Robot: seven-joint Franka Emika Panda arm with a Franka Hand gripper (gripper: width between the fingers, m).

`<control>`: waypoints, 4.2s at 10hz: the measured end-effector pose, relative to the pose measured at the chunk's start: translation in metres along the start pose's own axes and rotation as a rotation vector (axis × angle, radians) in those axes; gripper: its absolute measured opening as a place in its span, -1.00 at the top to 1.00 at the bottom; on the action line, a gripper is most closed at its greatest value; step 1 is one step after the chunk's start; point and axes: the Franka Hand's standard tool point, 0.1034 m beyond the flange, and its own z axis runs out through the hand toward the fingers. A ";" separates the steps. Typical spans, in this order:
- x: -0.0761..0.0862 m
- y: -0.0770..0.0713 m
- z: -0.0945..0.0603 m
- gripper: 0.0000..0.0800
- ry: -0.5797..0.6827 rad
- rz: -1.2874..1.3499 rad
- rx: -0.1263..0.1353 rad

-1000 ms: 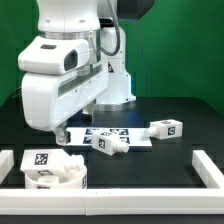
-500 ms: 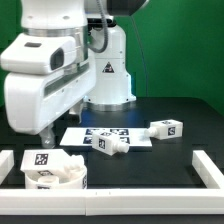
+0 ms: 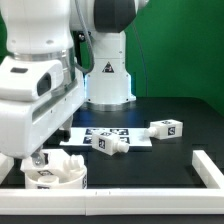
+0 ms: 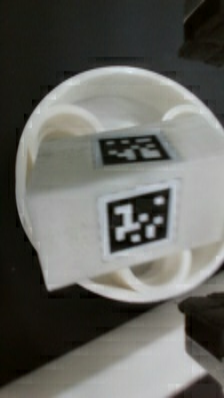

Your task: Assemble stool

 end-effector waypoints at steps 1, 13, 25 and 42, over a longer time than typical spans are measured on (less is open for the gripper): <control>-0.001 -0.003 0.005 -0.62 0.000 0.002 0.009; -0.009 -0.001 0.021 0.20 0.000 0.012 0.031; -0.040 -0.064 -0.004 0.20 0.003 -0.122 0.040; -0.086 -0.124 0.045 -0.54 0.048 -0.186 0.022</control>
Offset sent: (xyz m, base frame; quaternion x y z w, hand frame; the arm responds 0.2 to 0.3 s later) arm 0.0066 -0.0079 -0.0121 0.0039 0.0203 -0.0074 0.9998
